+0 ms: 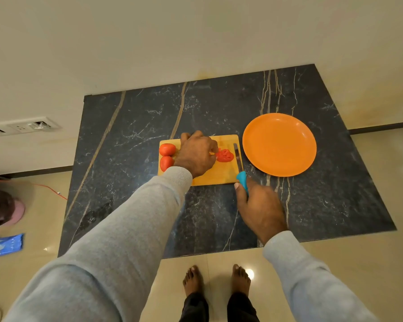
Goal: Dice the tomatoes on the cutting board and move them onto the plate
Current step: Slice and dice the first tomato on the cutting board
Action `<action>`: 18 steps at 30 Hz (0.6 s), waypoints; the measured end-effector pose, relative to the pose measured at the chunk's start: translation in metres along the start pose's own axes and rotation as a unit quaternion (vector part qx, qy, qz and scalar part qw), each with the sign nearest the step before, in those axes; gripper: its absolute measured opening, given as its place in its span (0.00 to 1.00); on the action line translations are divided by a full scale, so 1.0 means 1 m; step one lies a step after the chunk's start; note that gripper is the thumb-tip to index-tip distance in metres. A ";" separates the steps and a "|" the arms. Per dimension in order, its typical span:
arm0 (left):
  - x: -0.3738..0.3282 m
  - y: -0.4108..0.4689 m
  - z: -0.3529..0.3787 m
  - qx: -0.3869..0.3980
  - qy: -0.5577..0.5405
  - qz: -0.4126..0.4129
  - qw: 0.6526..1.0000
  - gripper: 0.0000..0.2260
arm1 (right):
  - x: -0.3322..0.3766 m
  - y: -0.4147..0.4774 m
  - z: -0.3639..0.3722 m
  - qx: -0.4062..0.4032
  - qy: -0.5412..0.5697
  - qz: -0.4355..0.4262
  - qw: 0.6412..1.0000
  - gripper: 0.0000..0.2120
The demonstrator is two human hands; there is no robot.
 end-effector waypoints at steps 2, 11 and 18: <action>0.001 -0.002 -0.003 0.006 -0.005 -0.006 1.000 0.13 | -0.008 0.008 -0.002 -0.005 0.051 0.020 0.998 0.20; -0.007 0.003 0.008 0.078 -0.009 -0.003 0.997 0.26 | -0.023 0.021 0.007 0.027 0.017 0.064 0.997 0.23; -0.007 0.012 0.012 0.086 0.000 -0.008 0.996 0.27 | -0.022 0.018 0.015 0.009 0.045 0.040 0.998 0.25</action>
Point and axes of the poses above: each hand's wrist, its own y-axis towards the middle knuckle, its own z-axis out of the palm, x = y × z, the point moved 8 cm from there along y, towards the middle knuckle, and after that the axes turned 11 degrees about z, right-handed, at the moved point
